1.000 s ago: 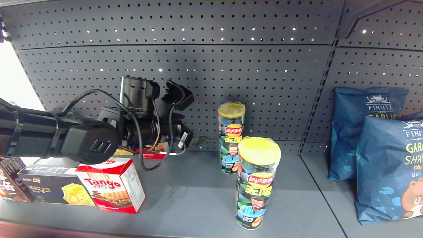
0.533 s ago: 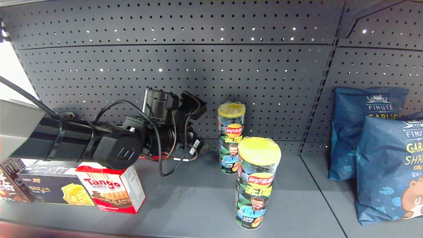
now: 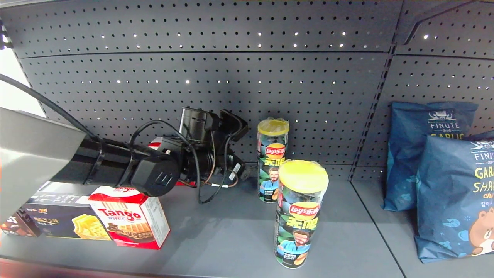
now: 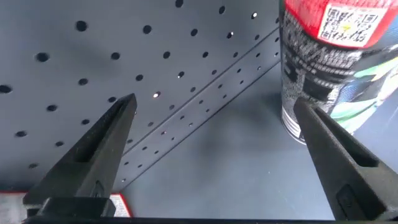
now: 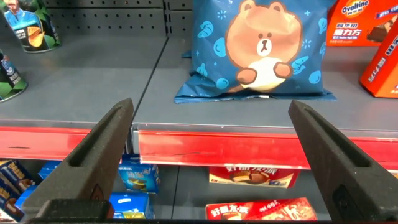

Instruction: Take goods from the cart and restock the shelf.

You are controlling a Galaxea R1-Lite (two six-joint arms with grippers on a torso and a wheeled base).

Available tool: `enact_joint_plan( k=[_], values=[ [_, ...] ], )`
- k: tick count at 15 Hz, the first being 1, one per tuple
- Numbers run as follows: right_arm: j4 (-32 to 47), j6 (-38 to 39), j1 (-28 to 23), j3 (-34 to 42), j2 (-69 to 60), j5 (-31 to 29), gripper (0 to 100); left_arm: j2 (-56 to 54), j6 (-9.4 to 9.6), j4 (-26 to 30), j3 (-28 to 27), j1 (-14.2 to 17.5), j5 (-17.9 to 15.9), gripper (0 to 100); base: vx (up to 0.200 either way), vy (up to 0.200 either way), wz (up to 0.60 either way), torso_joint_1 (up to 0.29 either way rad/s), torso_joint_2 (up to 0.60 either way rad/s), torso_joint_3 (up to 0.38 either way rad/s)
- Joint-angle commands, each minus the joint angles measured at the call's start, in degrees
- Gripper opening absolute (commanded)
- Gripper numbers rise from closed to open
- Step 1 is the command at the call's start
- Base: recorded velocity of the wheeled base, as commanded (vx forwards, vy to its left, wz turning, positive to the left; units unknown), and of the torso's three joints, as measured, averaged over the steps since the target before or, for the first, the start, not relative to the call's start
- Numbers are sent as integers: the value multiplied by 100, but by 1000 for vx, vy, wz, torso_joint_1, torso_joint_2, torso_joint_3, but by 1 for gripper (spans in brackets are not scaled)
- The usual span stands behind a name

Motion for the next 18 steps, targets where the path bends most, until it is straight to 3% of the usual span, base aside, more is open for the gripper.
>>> enact_joint_plan(
  k=[1,18],
  values=[
    [-1,0,2,0,7,1,100,125,1,3,-75,-21,-6,100,0,0,0,0,0,0],
    [-1,0,2,0,7,1,100,318,-78,-14,-48,-91,3,100,0,0,0,0,0,0]
  ],
)
